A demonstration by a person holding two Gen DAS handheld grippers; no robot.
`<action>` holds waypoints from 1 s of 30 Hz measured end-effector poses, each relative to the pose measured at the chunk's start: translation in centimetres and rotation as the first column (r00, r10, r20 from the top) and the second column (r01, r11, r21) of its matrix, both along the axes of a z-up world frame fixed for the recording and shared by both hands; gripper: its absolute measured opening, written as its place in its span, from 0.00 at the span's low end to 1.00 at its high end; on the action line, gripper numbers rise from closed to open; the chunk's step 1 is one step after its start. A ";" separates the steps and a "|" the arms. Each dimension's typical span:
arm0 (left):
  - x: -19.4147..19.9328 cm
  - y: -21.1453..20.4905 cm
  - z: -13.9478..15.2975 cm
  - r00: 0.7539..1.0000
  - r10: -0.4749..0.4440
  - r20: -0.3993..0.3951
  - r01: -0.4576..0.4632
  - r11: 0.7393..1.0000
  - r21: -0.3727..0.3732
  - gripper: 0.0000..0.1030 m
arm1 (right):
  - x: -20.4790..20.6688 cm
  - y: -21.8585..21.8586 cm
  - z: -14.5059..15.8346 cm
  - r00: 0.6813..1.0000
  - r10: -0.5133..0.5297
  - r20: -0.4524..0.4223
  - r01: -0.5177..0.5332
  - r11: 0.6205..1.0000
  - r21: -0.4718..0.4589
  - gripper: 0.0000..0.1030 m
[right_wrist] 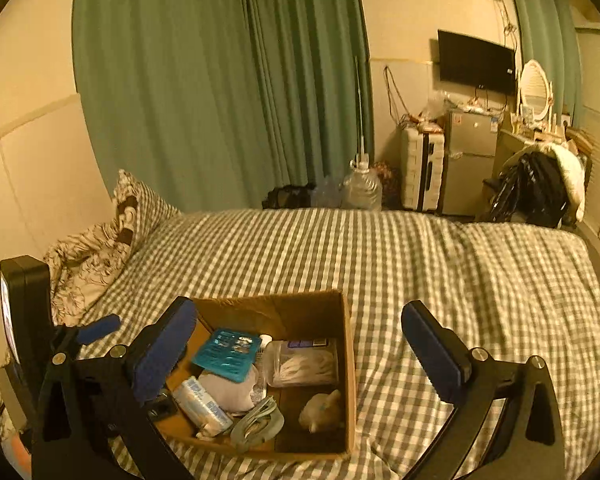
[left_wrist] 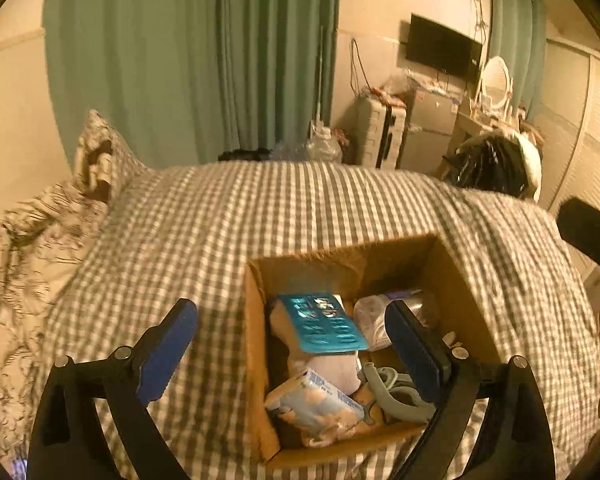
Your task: Organize objects
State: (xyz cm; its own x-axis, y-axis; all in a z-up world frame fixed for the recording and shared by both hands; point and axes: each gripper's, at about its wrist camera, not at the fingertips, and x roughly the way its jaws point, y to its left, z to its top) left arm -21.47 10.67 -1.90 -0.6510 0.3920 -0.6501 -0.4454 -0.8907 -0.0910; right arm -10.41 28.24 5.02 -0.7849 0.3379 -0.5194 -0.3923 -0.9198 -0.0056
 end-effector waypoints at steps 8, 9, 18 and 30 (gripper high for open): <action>5.0 -3.8 7.1 0.990 0.037 -0.133 -0.030 0.998 0.057 1.00 | 5.7 -4.0 5.1 0.997 0.025 -0.072 -0.017 0.995 0.100 1.00; 5.6 -4.2 7.7 0.988 0.040 -0.149 -0.031 0.998 0.061 1.00 | 6.6 -4.4 5.6 0.996 0.025 -0.080 -0.016 0.994 0.110 1.00; 11.2 -6.3 10.3 0.976 0.049 -0.214 -0.026 0.994 0.109 1.00 | 12.3 -5.9 7.7 0.991 -0.006 -0.136 0.031 0.983 0.183 1.00; 15.4 -5.2 5.7 0.958 0.047 -0.282 -0.021 0.995 0.093 1.00 | 15.5 -7.3 1.8 0.984 -0.068 -0.163 0.118 0.940 0.319 1.00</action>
